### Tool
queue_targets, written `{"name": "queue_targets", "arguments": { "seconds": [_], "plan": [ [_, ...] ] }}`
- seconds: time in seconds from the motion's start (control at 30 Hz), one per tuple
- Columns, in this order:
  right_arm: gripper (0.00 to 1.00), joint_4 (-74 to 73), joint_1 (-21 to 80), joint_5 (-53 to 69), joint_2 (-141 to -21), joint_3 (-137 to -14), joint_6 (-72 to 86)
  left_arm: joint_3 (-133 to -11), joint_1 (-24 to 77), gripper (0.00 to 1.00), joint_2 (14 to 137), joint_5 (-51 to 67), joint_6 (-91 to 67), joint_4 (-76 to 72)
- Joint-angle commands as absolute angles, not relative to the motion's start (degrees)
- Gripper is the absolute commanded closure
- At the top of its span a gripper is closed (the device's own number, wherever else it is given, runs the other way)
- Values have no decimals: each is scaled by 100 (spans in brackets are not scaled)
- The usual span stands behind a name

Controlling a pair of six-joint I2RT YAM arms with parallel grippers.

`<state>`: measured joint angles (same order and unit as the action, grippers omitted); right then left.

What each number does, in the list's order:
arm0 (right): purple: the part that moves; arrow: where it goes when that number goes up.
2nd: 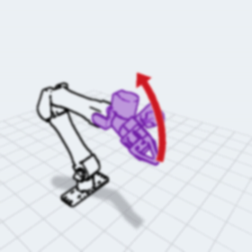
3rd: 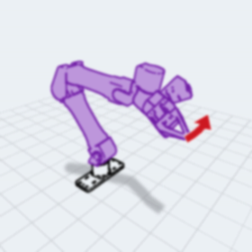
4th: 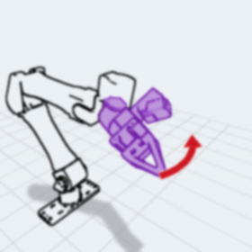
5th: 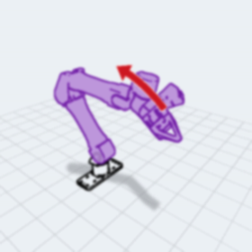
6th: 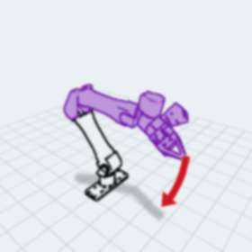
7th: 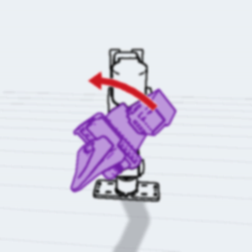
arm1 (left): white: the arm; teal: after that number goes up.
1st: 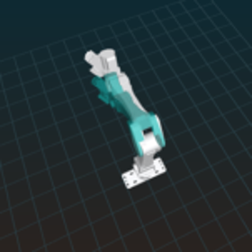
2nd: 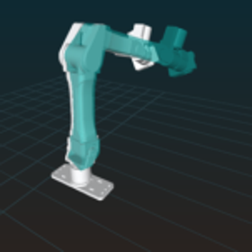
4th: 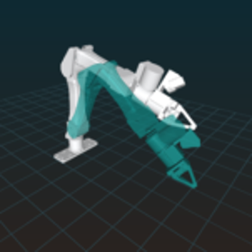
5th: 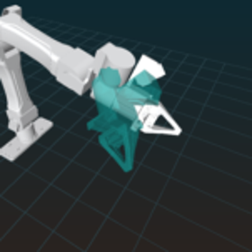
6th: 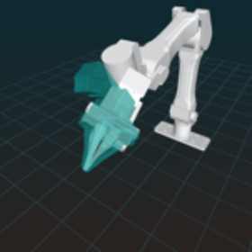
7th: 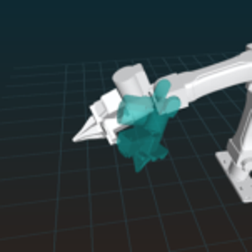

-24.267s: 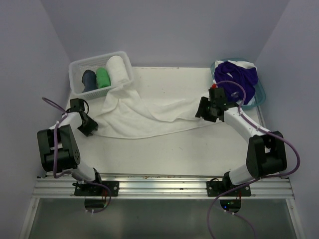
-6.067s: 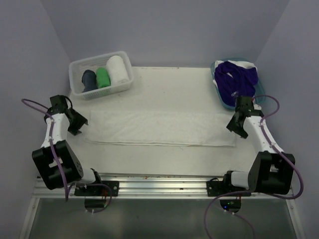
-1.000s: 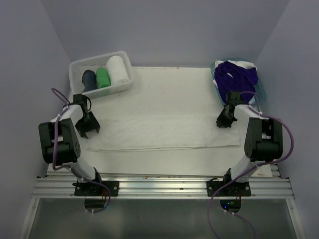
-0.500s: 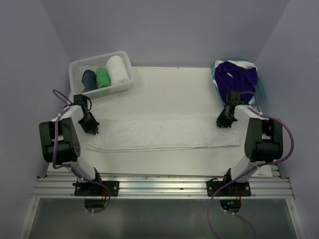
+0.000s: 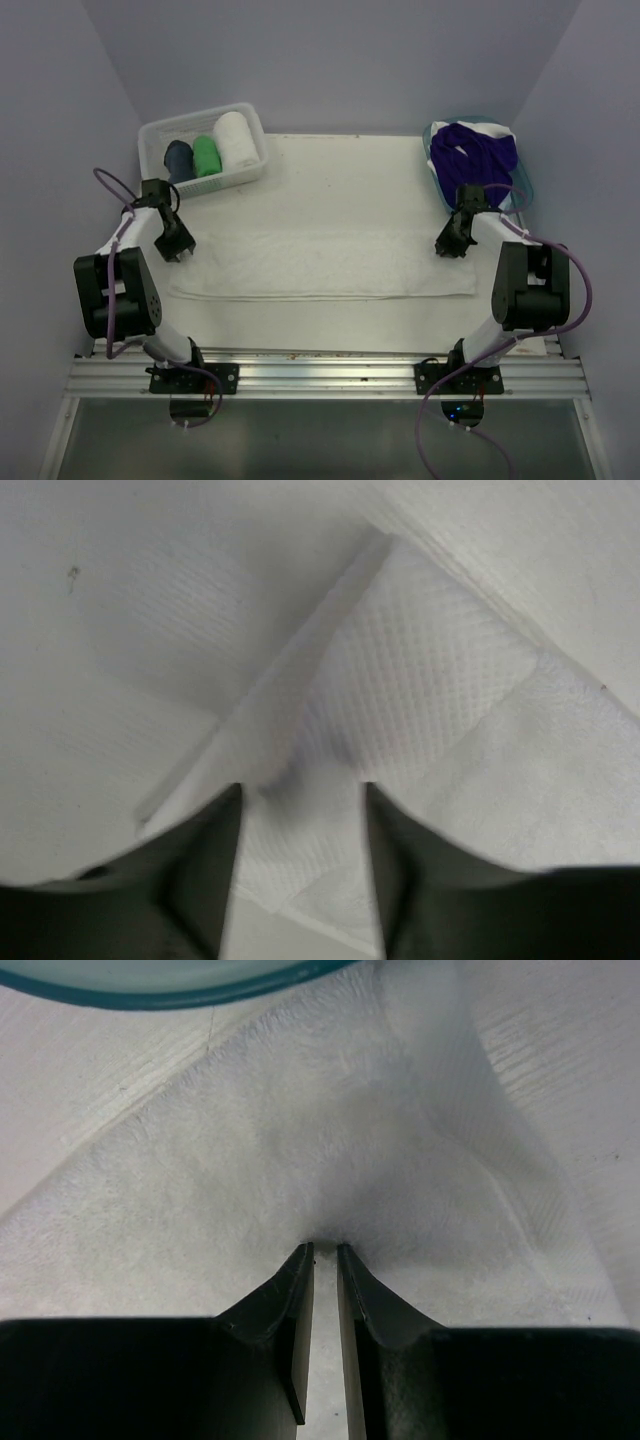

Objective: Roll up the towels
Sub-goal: Fold the towel

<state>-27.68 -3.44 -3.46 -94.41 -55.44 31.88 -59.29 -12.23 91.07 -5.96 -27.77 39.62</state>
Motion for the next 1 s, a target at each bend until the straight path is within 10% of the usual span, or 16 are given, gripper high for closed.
{"name": "queue_targets", "arguments": {
  "seconds": [0.0,0.17,0.47,0.8,0.97],
  "plan": [
    [80,-2848,-369,-404,-9229,-5520,3094,-5959,-1222,35,9281,-896,-2865,4096],
    [79,-2848,-369,-396,-9193,-5493,3076,-5854,-1266,13,9167,-1072,-2979,4139],
    [79,-2812,-369,-325,-9202,-5511,3050,-5897,-1591,32,9105,-1187,-2892,4044],
    [79,-2812,-369,-237,-9211,-5537,3041,-5749,-1617,30,9966,-554,-2628,3578],
    [79,-2804,-369,-246,-9237,-5528,3059,-5651,-1617,55,10186,-686,-2707,3498]
  ]
}}
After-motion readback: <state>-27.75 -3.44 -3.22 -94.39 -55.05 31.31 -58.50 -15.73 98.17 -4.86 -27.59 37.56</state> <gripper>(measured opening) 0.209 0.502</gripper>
